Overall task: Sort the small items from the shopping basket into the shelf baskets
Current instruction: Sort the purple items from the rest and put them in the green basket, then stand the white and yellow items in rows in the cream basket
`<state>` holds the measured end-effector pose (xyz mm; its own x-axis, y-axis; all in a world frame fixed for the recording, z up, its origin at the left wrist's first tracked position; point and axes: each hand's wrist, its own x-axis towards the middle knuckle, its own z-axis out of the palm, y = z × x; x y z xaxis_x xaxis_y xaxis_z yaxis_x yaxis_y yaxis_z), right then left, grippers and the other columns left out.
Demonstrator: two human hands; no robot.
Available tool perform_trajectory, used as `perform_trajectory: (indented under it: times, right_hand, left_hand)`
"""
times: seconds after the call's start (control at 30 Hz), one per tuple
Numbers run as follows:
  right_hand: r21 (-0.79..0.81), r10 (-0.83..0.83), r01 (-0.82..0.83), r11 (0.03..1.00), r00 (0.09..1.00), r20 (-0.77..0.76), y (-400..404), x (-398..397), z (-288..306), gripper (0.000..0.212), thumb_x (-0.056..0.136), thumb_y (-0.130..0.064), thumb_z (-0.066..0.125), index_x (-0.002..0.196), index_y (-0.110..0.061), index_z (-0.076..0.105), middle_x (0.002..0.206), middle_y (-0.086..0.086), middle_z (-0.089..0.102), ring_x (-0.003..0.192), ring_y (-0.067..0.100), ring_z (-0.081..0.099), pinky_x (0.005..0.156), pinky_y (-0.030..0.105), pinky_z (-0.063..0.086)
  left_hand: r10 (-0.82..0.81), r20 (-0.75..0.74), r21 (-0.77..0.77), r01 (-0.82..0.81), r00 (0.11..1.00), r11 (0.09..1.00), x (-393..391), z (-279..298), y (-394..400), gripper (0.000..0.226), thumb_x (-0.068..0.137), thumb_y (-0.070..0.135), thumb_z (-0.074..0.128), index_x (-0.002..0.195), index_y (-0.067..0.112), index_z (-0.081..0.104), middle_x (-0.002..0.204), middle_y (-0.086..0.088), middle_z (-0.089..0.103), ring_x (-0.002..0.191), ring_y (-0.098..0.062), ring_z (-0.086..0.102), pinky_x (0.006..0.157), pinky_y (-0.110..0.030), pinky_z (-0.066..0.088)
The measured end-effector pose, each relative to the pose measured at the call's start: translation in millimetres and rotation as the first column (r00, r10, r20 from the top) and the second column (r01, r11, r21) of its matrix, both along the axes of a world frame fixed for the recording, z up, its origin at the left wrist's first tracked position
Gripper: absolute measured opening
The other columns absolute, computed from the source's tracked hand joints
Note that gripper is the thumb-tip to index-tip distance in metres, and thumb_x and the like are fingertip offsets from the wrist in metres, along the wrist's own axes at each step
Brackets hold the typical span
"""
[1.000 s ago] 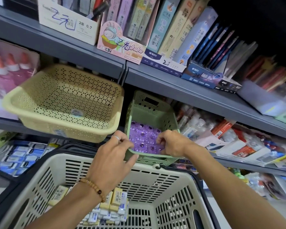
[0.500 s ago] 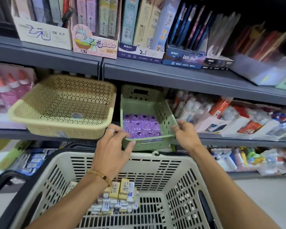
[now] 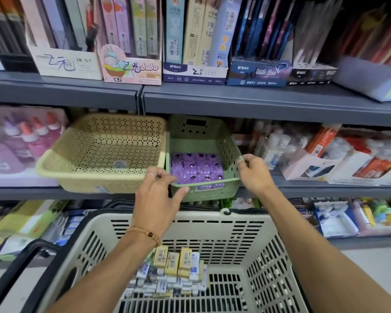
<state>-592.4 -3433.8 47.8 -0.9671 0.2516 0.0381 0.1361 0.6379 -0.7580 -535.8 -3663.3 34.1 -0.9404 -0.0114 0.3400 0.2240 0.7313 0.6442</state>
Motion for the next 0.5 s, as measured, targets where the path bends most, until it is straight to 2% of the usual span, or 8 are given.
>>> perform_trajectory:
  times: [0.1,0.17,0.27,0.3,0.37,0.43,0.5]
  right_hand:
    - [0.002,-0.009,0.009,1.000,1.000,0.005,-2,7,10,0.019,0.102,-0.020,0.045,0.100,-0.010,0.062,0.076,0.005,0.066,0.068,0.017,0.056,0.064,0.028,0.043]
    - [-0.004,-0.019,0.018,1.000,0.999,-0.044,-2,25,16,0.011,0.100,-0.019,0.049,0.099,-0.018,0.061,0.079,-0.007,0.067,0.072,0.008,0.058,0.063,0.013,0.043]
    - [-0.019,-0.067,0.065,0.998,0.988,-0.140,-4,68,17,0.011,0.097,-0.019,0.054,0.105,-0.024,0.060,0.087,-0.015,0.064,0.079,-0.006,0.058,0.068,0.006,0.040]
    - [-0.019,-0.088,0.086,0.996,0.980,-0.179,-8,84,14,0.012,0.097,-0.019,0.055,0.106,-0.026,0.060,0.086,-0.019,0.062,0.078,-0.010,0.057,0.067,0.004,0.039]
    - [0.002,-0.066,0.068,0.998,0.977,-0.202,-23,114,0,0.012,0.095,-0.020,0.057,0.105,-0.027,0.060,0.084,-0.021,0.061,0.077,-0.015,0.056,0.066,0.002,0.039]
    - [0.012,0.072,-0.071,0.997,0.993,-0.091,-46,136,-23,0.013,0.095,-0.020,0.057,0.107,-0.023,0.061,0.084,-0.020,0.059,0.077,-0.008,0.058,0.070,0.006,0.040]
    - [-0.047,0.209,-0.204,0.978,0.969,0.133,-67,149,-48,0.009,0.096,-0.018,0.057,0.103,-0.017,0.062,0.083,-0.015,0.059,0.077,-0.001,0.056,0.077,0.016,0.042]
  left_hand:
    - [-0.002,0.009,0.028,0.002,1.000,1.000,2,3,1,0.040,0.084,0.035,0.071,0.115,0.010,0.068,0.110,0.004,0.046,0.096,-0.014,0.057,0.099,-0.036,0.050]
    - [-0.025,-0.007,0.041,0.025,1.000,0.999,13,0,-6,0.039,0.086,0.036,0.068,0.119,0.013,0.066,0.112,0.005,0.048,0.095,-0.012,0.057,0.096,-0.036,0.052]
    - [-0.103,-0.012,-0.012,0.103,0.995,0.995,45,-17,-27,0.037,0.088,0.036,0.065,0.120,0.019,0.064,0.114,0.008,0.050,0.093,-0.006,0.056,0.091,-0.029,0.051]
    - [-0.135,0.026,-0.063,0.136,0.991,0.989,57,-27,-36,0.037,0.087,0.037,0.065,0.121,0.021,0.062,0.116,0.009,0.049,0.095,-0.005,0.054,0.091,-0.027,0.048]
    - [-0.197,0.193,-0.183,0.232,0.961,0.955,75,-47,-54,0.049,0.086,0.043,0.065,0.131,0.026,0.052,0.125,0.009,0.044,0.105,-0.006,0.051,0.095,-0.025,0.044]
    - [-0.215,0.374,-0.289,0.334,0.902,0.897,83,-70,-66,0.069,0.081,0.052,0.066,0.140,0.030,0.039,0.131,0.006,0.038,0.119,-0.014,0.045,0.101,-0.028,0.039]
    - [-0.180,0.488,-0.386,0.396,0.854,0.833,83,-90,-68,0.088,0.073,0.060,0.069,0.145,0.035,0.026,0.140,0.002,0.033,0.131,-0.020,0.034,0.110,-0.039,0.032]
